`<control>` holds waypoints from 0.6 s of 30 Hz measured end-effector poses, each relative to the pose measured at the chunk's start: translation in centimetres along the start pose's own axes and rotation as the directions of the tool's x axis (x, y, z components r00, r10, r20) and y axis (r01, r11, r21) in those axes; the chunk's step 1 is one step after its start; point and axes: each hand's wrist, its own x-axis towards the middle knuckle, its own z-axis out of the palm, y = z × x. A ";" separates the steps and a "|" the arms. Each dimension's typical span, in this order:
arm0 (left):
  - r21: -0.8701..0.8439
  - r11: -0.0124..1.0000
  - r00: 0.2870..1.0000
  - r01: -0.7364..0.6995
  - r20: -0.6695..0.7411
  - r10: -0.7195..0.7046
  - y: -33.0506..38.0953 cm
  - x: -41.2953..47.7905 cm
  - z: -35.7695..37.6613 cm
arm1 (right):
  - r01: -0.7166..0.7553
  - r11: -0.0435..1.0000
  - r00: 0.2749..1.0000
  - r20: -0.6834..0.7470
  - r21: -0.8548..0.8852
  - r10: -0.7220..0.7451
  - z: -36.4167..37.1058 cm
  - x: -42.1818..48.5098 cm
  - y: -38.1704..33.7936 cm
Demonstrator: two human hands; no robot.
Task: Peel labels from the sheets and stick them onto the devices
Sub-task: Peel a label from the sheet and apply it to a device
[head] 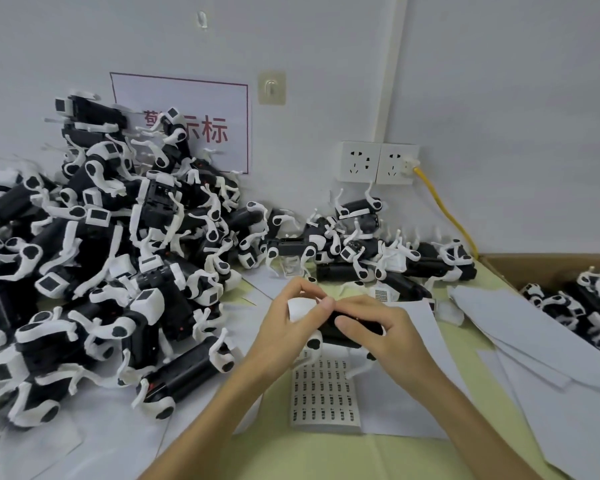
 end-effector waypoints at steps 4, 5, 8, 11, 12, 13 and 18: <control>-0.044 0.999 1.000 0.018 0.013 -0.017 0.0 0.1 0.4 | 0.106 0.982 0.992 -0.058 -0.157 -0.116 0.9 -0.2 0.2; -0.068 0.997 1.000 0.028 0.005 -0.028 0.0 0.1 0.5 | 0.148 0.966 0.984 -0.070 -0.214 -0.166 1.0 -0.2 0.2; -0.131 0.989 0.997 0.062 -0.038 -0.068 0.1 0.3 0.6 | 0.246 0.916 0.955 -0.083 -0.316 -0.285 1.0 -0.2 0.2; -0.197 0.968 0.974 0.157 -0.133 -0.185 0.3 0.4 0.7 | 0.259 0.913 0.938 -0.142 -0.314 -0.315 0.6 -0.1 0.5; -0.244 0.950 0.956 0.196 -0.169 -0.240 0.3 0.5 0.5 | 0.233 0.928 0.941 -0.174 -0.292 -0.291 0.4 0.0 0.6; -0.297 0.928 0.939 0.226 -0.187 -0.288 0.5 0.6 0.3 | 0.190 0.945 0.949 -0.195 -0.265 -0.246 0.1 0.1 0.7; -0.392 0.871 0.937 0.297 -0.059 -0.346 0.6 0.9 -1.1 | -0.111 0.994 0.984 -0.142 -0.009 0.108 -0.2 0.5 1.3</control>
